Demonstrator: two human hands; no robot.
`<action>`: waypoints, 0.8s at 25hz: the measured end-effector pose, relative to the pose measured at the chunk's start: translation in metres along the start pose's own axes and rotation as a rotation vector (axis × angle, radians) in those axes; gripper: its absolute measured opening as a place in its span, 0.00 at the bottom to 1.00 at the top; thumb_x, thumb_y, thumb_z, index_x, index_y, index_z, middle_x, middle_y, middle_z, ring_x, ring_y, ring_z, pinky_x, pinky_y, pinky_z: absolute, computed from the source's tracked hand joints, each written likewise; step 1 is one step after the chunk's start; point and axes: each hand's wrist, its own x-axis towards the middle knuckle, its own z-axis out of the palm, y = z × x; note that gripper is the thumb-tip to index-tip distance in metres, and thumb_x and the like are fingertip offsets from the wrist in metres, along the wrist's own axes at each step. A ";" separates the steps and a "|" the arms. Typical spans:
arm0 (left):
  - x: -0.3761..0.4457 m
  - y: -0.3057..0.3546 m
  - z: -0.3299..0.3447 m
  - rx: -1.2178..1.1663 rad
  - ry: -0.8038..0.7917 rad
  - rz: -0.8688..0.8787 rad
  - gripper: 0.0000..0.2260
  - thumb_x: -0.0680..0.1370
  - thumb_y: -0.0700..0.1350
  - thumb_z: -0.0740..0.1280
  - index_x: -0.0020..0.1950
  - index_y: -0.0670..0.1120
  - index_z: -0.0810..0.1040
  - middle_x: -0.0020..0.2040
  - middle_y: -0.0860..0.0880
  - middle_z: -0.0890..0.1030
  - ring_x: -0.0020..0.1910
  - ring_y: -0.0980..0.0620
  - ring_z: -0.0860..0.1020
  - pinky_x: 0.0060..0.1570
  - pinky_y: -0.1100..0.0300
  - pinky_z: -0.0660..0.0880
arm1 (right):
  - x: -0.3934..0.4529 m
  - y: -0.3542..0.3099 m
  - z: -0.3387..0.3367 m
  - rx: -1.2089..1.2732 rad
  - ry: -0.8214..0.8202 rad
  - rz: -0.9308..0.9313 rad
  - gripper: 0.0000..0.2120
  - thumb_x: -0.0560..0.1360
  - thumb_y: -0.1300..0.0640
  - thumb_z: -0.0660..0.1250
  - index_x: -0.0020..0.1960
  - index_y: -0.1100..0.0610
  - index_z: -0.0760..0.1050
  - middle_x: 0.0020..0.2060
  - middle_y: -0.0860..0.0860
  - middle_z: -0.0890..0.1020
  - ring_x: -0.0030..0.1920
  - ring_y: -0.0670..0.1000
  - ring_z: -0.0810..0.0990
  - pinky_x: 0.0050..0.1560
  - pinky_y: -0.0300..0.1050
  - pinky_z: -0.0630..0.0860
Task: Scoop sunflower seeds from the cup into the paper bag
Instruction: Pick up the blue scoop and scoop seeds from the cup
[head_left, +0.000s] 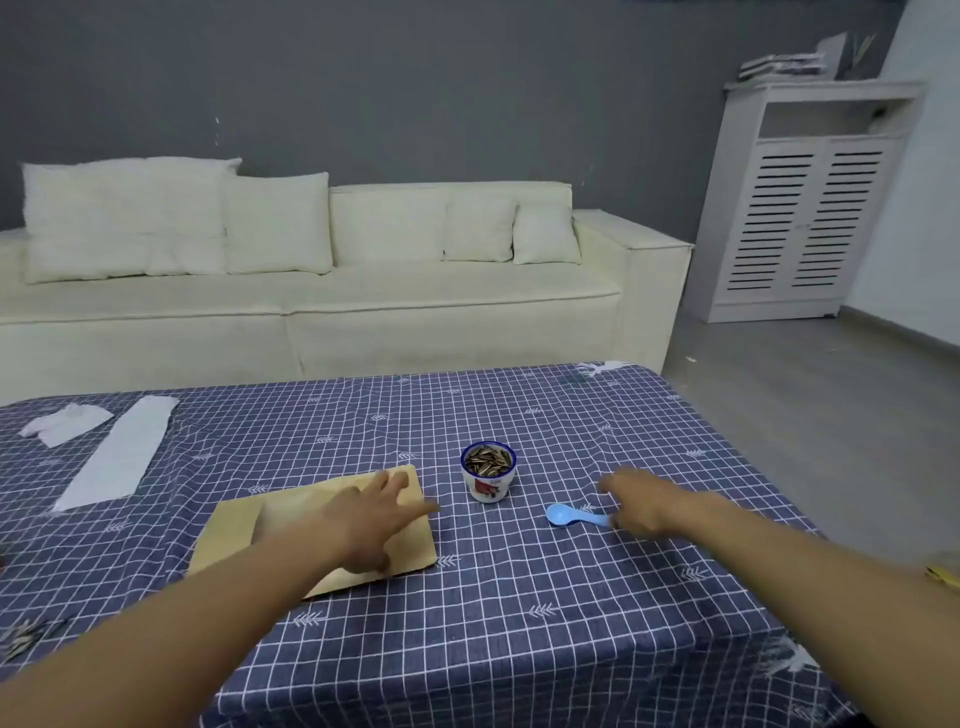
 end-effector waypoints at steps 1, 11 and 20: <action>0.003 0.005 -0.001 0.069 -0.006 0.026 0.38 0.75 0.57 0.69 0.76 0.63 0.48 0.76 0.44 0.54 0.72 0.42 0.58 0.57 0.49 0.72 | 0.003 -0.003 0.003 -0.045 -0.004 -0.011 0.23 0.78 0.57 0.64 0.73 0.56 0.69 0.70 0.55 0.72 0.66 0.56 0.73 0.65 0.49 0.73; 0.023 0.029 0.018 0.326 0.047 0.057 0.26 0.80 0.48 0.65 0.75 0.49 0.56 0.68 0.42 0.69 0.60 0.42 0.74 0.43 0.52 0.74 | 0.017 -0.015 0.030 -0.250 0.025 -0.050 0.27 0.78 0.61 0.63 0.75 0.58 0.62 0.71 0.56 0.69 0.71 0.56 0.67 0.68 0.53 0.70; 0.001 0.021 0.017 0.374 0.138 0.069 0.18 0.77 0.35 0.66 0.67 0.40 0.69 0.61 0.41 0.76 0.57 0.43 0.75 0.49 0.50 0.75 | 0.012 -0.003 0.026 -0.236 -0.068 0.033 0.14 0.80 0.56 0.62 0.64 0.57 0.72 0.60 0.55 0.79 0.52 0.52 0.76 0.49 0.44 0.72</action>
